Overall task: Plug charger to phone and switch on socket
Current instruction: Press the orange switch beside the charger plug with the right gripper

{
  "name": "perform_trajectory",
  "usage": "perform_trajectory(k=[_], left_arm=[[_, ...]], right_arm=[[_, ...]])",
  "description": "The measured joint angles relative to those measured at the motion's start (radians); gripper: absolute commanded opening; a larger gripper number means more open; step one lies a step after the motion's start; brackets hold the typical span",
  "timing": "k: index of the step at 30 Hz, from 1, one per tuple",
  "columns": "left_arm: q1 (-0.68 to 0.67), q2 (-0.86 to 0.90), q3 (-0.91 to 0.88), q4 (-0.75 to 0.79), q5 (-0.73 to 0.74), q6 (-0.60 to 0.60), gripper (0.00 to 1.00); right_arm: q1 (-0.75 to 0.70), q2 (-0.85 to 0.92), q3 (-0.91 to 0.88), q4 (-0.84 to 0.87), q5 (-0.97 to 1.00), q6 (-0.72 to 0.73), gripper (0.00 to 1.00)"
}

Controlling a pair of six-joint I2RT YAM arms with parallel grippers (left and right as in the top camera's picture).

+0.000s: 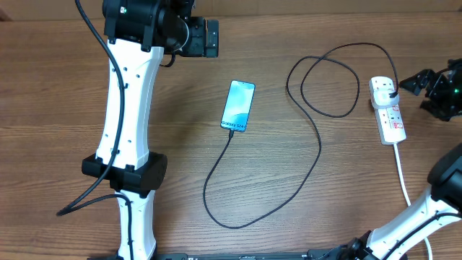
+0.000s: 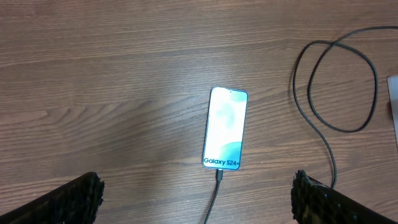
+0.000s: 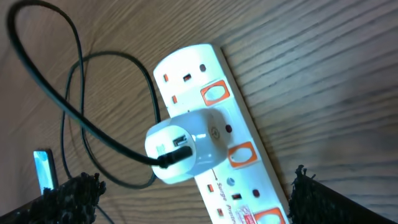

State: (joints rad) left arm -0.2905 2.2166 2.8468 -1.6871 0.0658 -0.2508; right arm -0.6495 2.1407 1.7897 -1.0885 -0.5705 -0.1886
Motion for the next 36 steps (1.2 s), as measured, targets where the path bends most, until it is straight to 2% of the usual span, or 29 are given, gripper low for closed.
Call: perform_trajectory(k=[15, 36], left_arm=[[0.000, 0.000, 0.000, 0.000, 0.000, 0.000, 1.00], [0.000, 0.000, 0.000, 0.000, 0.000, 0.000, 0.99]], right_arm=[[0.108, 0.000, -0.093, 0.107, 0.023, 0.006, 1.00], [0.109, 0.000, -0.095, 0.112, 0.116, 0.046, 1.00]])
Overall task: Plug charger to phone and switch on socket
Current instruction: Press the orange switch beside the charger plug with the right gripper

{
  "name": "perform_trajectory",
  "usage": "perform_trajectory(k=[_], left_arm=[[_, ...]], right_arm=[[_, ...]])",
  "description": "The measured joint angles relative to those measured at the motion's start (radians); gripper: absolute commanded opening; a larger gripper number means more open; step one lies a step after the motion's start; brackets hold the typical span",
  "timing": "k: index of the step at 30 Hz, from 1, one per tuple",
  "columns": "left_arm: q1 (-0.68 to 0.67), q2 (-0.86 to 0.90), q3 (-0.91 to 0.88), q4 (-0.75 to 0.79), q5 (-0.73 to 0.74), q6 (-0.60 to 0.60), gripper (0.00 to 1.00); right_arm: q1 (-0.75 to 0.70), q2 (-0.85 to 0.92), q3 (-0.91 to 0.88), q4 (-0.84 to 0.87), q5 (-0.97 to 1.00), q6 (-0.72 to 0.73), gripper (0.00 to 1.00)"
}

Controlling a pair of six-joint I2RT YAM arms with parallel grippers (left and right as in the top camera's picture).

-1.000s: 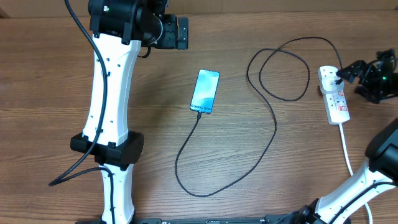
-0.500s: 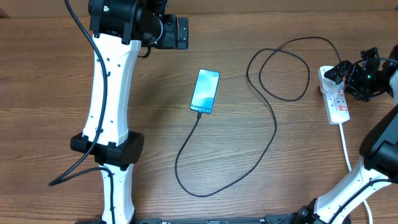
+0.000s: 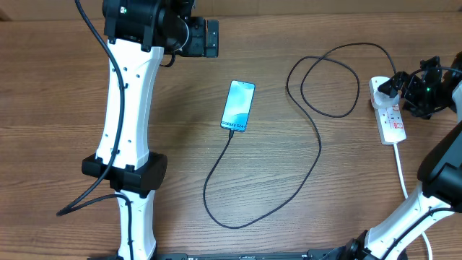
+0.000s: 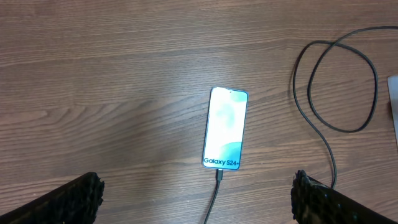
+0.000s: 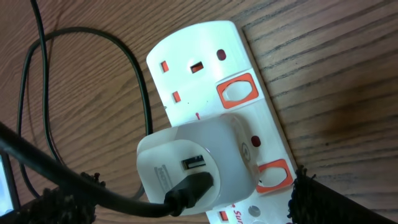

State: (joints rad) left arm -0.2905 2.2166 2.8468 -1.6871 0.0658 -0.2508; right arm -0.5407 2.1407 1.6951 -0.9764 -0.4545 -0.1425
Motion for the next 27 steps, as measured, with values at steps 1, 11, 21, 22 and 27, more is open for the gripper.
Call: perform_trajectory(k=[1, 11, 21, 22, 27], left_arm=[[0.000, 0.000, 0.000, 0.000, 0.000, 0.000, 0.99], [0.000, 0.000, 0.000, 0.000, 0.000, 0.000, 1.00], [0.000, 0.000, 0.000, 0.000, 0.000, 0.000, 1.00], [0.000, 0.000, 0.000, 0.000, 0.000, 0.000, 1.00], [0.000, 0.000, 0.000, 0.000, 0.000, 0.000, 1.00]], right_arm=[[0.000, 0.000, 0.000, 0.002, 0.000, 0.000, 1.00], [0.012, 0.000, 0.000, 0.004, 0.003, 0.011, 1.00], [0.039, 0.000, -0.004, 0.013, 0.014, 0.012, 1.00], [0.039, 0.000, -0.010, 0.019, 0.014, 0.012, 1.00], [0.039, 0.000, -0.060, 0.063, 0.025, 0.011, 1.00]])
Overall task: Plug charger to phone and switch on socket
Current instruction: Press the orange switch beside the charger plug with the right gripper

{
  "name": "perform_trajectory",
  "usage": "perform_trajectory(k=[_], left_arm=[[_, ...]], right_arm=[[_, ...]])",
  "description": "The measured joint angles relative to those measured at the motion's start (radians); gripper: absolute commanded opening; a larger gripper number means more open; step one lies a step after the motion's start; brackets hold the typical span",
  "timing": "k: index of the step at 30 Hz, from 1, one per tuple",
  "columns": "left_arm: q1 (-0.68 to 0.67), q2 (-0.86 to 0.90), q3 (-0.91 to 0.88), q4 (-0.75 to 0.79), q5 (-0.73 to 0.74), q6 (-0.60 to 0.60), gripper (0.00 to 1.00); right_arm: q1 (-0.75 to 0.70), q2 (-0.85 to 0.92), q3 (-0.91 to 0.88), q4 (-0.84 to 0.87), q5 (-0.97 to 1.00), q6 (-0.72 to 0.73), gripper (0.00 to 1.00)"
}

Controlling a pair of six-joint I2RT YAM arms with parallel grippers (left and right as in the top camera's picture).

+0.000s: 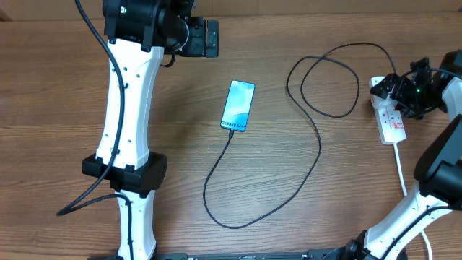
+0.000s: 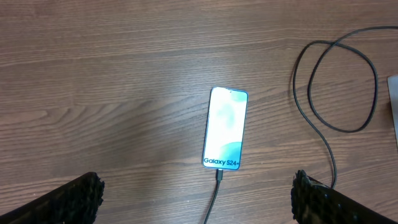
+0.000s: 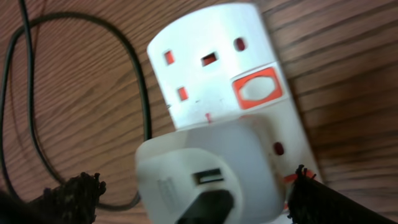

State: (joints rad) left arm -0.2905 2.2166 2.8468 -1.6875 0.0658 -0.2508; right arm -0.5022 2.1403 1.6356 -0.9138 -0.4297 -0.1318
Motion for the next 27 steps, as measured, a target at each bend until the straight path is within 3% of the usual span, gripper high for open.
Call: perform_trajectory(k=[27], left_arm=[[0.000, 0.000, 0.000, 0.000, 0.000, 0.000, 1.00]], right_arm=[[-0.010, -0.005, -0.020, 0.024, -0.039, 0.008, 1.00]])
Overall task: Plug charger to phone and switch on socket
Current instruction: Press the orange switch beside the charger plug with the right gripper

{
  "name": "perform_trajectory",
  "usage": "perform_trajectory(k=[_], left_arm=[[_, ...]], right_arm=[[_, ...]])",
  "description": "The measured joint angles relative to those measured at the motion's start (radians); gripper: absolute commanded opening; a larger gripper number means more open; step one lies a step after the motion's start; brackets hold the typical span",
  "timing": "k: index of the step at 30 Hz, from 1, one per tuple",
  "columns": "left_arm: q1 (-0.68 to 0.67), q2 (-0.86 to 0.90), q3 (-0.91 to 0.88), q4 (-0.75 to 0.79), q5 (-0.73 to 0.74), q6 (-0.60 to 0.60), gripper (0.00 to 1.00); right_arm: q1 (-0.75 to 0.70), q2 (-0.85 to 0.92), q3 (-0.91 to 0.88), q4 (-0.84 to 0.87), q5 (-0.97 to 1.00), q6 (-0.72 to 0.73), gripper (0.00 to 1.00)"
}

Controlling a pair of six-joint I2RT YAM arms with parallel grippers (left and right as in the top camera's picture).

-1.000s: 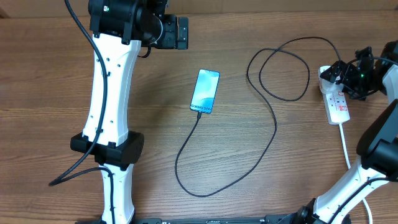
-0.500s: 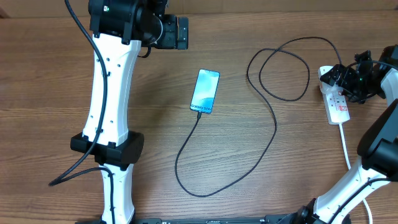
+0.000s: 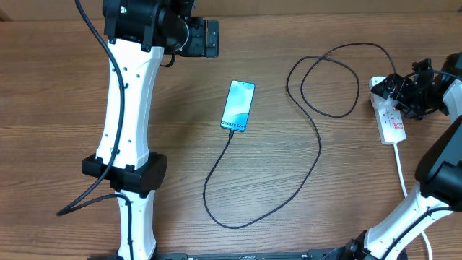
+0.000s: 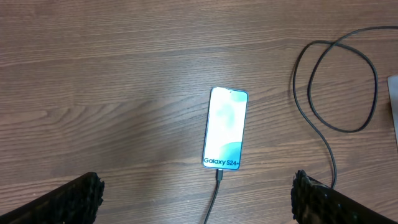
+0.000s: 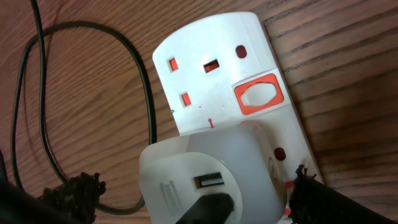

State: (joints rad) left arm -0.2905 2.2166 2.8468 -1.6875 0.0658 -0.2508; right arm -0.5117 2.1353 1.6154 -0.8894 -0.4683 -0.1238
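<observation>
The lit phone [image 3: 238,106] [image 4: 225,127] lies mid-table with the black cable [image 3: 317,155] [image 4: 214,193] plugged into its lower end. From there the cable loops to the white charger adapter [image 5: 211,180] [image 3: 390,89], which sits in the white power strip [image 3: 392,119] [image 5: 211,68]. The strip has orange switches [image 5: 257,94]. My right gripper [image 5: 196,199] [image 3: 408,94] is open low over the strip, a finger on each side of the adapter. Its right fingertip [image 5: 329,199] is at the switch beside the adapter. My left gripper [image 4: 196,205] [image 3: 208,37] hangs open high above the phone.
The strip's white lead [image 3: 401,170] runs toward the front edge. Cable loops [image 3: 325,79] lie between phone and strip. The left arm's white column [image 3: 126,123] stands at the left.
The right wrist view has sharpened and shifted a little; the right gripper sits at nearly the same place over the adapter. Phone, cable and left gripper are unchanged.
The right gripper was first off to the right of the strip, open. Then it was over the strip's far end, then close down around the adapter, where it stays now. The left gripper stayed open above the plugged-in phone throughout.
</observation>
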Motion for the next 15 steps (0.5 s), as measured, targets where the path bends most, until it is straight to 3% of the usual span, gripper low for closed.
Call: perform_trajectory(k=[15], left_arm=[[0.000, 0.000, 0.000, 0.000, 0.000, 0.000, 1.00]], right_arm=[[-0.003, -0.001, 0.000, -0.013, -0.048, 0.005, 1.00]])
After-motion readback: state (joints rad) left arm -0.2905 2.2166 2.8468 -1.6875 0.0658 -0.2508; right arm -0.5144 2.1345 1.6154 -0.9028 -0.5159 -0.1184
